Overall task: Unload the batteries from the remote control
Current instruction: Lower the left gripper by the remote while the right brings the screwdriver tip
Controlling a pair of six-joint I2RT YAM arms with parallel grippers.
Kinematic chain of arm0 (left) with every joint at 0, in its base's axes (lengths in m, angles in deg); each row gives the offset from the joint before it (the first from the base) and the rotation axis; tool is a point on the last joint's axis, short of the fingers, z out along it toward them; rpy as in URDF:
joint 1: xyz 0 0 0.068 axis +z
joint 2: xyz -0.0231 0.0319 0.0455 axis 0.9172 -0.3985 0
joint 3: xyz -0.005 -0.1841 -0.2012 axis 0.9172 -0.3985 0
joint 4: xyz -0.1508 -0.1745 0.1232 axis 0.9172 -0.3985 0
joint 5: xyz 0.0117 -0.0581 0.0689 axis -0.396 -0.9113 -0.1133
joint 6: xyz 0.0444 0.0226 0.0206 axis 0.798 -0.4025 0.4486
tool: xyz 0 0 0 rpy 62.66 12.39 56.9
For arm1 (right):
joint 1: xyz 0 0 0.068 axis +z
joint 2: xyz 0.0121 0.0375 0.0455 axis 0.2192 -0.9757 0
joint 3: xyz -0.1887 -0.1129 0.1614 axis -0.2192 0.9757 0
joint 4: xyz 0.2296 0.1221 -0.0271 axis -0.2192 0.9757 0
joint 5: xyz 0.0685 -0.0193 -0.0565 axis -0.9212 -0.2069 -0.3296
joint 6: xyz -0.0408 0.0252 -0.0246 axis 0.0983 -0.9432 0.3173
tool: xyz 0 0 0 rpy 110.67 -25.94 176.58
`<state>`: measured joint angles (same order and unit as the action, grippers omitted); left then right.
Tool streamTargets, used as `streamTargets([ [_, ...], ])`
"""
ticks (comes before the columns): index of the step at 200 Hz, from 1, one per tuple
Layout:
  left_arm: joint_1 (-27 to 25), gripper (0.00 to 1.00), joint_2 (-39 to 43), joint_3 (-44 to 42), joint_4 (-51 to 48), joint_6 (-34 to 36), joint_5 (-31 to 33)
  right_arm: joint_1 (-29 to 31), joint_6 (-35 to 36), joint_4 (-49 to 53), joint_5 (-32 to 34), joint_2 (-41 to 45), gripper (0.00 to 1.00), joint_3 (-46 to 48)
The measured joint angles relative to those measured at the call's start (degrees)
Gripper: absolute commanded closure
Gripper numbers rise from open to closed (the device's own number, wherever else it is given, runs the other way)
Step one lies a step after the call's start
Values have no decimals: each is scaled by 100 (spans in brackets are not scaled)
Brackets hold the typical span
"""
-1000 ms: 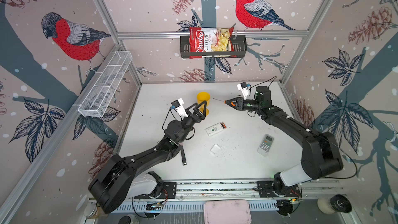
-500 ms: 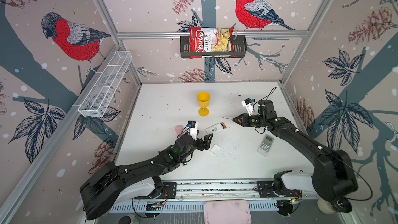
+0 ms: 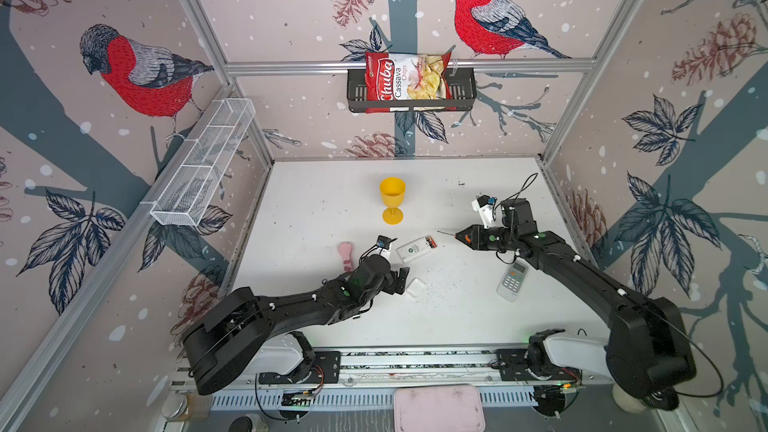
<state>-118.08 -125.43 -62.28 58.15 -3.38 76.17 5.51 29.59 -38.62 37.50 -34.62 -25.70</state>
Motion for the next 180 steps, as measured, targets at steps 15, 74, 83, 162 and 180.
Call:
streamTargets([
  [15, 0, 4, -267, 92, -20, 52, 70, -50, 0, -22, 15, 116, 100, 81],
  [74, 0, 4, -1519, 922, -293, 17, 160, -94, 0, -153, 85, 127, 100, 125],
  [83, 0, 4, -1633, 960, -319, -33, 188, -94, 0, -146, 105, 107, 100, 129],
  [162, 17, 4, -2216, 1248, -42, -203, 953, -66, 2, -192, 157, -118, 100, 155],
  [180, 94, 4, -2216, 1248, -4, -247, 964, 0, 2, -107, 243, -225, 100, 136],
])
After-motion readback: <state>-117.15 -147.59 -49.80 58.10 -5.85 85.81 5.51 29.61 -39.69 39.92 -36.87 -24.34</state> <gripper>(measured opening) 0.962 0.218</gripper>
